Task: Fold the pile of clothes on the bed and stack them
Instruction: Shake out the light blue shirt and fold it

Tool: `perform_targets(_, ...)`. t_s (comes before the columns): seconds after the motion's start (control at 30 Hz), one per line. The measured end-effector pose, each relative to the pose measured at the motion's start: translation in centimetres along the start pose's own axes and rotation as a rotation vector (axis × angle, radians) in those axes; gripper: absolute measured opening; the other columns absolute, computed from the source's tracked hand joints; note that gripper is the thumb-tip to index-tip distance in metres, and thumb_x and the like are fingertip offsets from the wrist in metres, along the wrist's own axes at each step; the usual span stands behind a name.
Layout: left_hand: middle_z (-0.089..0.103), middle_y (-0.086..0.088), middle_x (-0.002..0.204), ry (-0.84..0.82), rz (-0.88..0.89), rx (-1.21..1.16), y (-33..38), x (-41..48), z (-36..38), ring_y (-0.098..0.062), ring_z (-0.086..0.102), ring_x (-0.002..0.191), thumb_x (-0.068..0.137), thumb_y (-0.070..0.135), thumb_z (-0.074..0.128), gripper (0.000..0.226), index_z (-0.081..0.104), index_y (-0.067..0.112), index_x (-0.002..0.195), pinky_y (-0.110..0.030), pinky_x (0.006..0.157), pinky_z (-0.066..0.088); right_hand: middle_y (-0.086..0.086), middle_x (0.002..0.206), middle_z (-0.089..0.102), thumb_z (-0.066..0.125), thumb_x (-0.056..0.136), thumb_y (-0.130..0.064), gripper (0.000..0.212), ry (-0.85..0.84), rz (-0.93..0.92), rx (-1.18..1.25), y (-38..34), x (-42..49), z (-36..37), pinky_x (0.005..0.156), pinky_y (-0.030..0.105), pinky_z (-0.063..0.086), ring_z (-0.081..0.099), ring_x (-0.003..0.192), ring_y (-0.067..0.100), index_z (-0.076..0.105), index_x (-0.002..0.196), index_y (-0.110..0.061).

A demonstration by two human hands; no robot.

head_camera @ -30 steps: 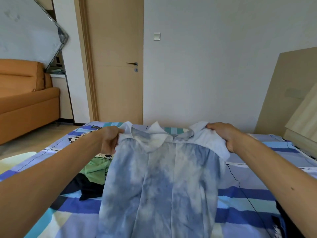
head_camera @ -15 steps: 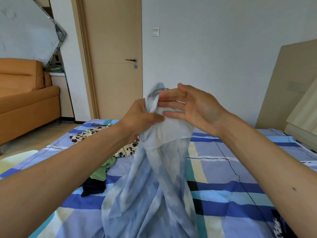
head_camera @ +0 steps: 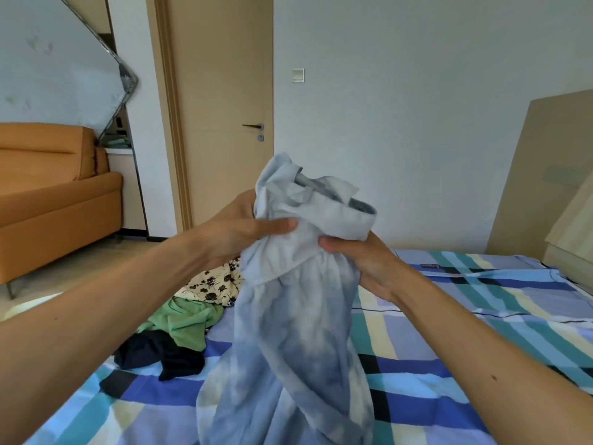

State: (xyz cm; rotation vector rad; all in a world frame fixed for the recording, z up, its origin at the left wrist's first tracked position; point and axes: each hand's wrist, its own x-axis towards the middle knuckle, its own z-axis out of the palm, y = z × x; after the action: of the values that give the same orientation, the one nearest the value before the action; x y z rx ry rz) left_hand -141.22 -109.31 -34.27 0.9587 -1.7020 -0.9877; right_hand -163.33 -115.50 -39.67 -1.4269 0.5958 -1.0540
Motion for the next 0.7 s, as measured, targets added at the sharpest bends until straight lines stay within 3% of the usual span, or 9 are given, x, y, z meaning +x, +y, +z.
perform_targets(0.1,0.072,-0.001,0.115,0.032,-0.069,0.409,0.1,2.8,-1.1,-0.017,0.068,0.107,0.082,0.011,0.081,0.043,0.062,0.019,0.120,-0.032,0.090,0.058,0.010,0.107,0.075,0.068,0.091,-0.005,0.026,0.173,-0.060,-0.267,-3.7,4.2,0.3,0.078,0.032,0.059,0.070,0.099,0.026,0.068,0.116,-0.012)
perform_targets(0.17,0.070,-0.013,0.108,0.226,0.010,0.632,3.6,8.1,-3.8,-0.028,0.067,0.104,0.084,0.010,0.076,0.030,0.066,0.006,0.112,-0.040,0.085,0.056,0.011,0.106,0.071,0.064,0.096,-0.012,0.020,0.311,-0.166,-0.492,-9.9,8.1,0.6,0.072,0.030,0.057,0.067,0.095,0.026,0.068,0.114,-0.007)
perform_targets(0.23,0.066,-0.017,0.106,0.429,0.114,0.731,12.0,13.9,-6.3,-0.033,0.065,0.100,0.088,0.019,0.065,0.028,0.064,-0.001,0.108,-0.042,0.080,0.054,0.014,0.113,0.069,0.065,0.095,-0.019,0.026,0.473,-0.348,-0.612,-19.8,11.3,1.9,0.079,0.037,0.057,0.066,0.099,0.027,0.067,0.116,-0.005)
perform_targets(0.3,0.060,-0.014,0.110,0.575,0.280,0.708,21.5,17.3,-7.1,-0.032,0.061,0.106,0.093,0.031,0.052,0.036,0.059,0.004,0.114,-0.035,0.082,0.048,0.015,0.116,0.069,0.065,0.091,-0.022,0.030,0.605,-0.559,-0.680,-29.3,12.5,3.7,0.085,0.041,0.057,0.066,0.104,0.030,0.067,0.116,-0.005)
perform_targets(0.37,0.060,-0.014,0.111,0.643,0.443,0.629,30.4,18.6,-7.4,-0.030,0.061,0.108,0.098,0.020,0.050,0.030,0.058,0.002,0.121,-0.032,0.081,0.045,0.011,0.113,0.068,0.063,0.091,-0.022,0.029,0.669,-0.719,-0.718,-37.7,11.7,5.4,0.082,0.038,0.055,0.066,0.101,0.027,0.067,0.116,-0.006)
perform_targets(0.4,0.063,-0.015,0.112,0.666,0.520,0.601,33.9,18.5,-7.5,-0.029,0.062,0.107,0.097,0.016,0.053,0.031,0.059,-0.002,0.122,-0.032,0.077,0.045,0.009,0.112,0.068,0.062,0.092,-0.023,0.029,0.684,-0.787,-0.730,-40.9,10.9,6.0,0.081,0.036,0.054,0.065,0.099,0.025,0.066,0.116,-0.007)
perform_targets(0.5,0.058,-0.005,0.088,0.625,0.614,0.603,39.9,16.4,-7.9,-0.019,0.062,0.088,0.070,0.036,0.066,0.054,0.059,-0.003,0.106,-0.032,0.066,0.042,0.007,0.110,0.070,0.064,0.091,-0.027,0.029,0.664,-0.929,-0.772,-46.1,8.0,6.6,0.084,0.038,0.056,0.067,0.098,0.023,0.068,0.114,-0.011)
perform_targets(0.7,0.051,0.005,0.073,0.498,0.731,0.619,42.6,14.2,-7.0,-0.006,0.045,0.065,0.073,0.031,0.066,0.020,0.051,0.018,0.073,-0.016,0.050,0.039,0.005,0.106,0.073,0.067,0.086,-0.025,0.028,0.595,-1.049,-0.826,-47.8,4.7,6.4,0.082,0.037,0.057,0.069,0.097,0.019,0.071,0.111,-0.013)
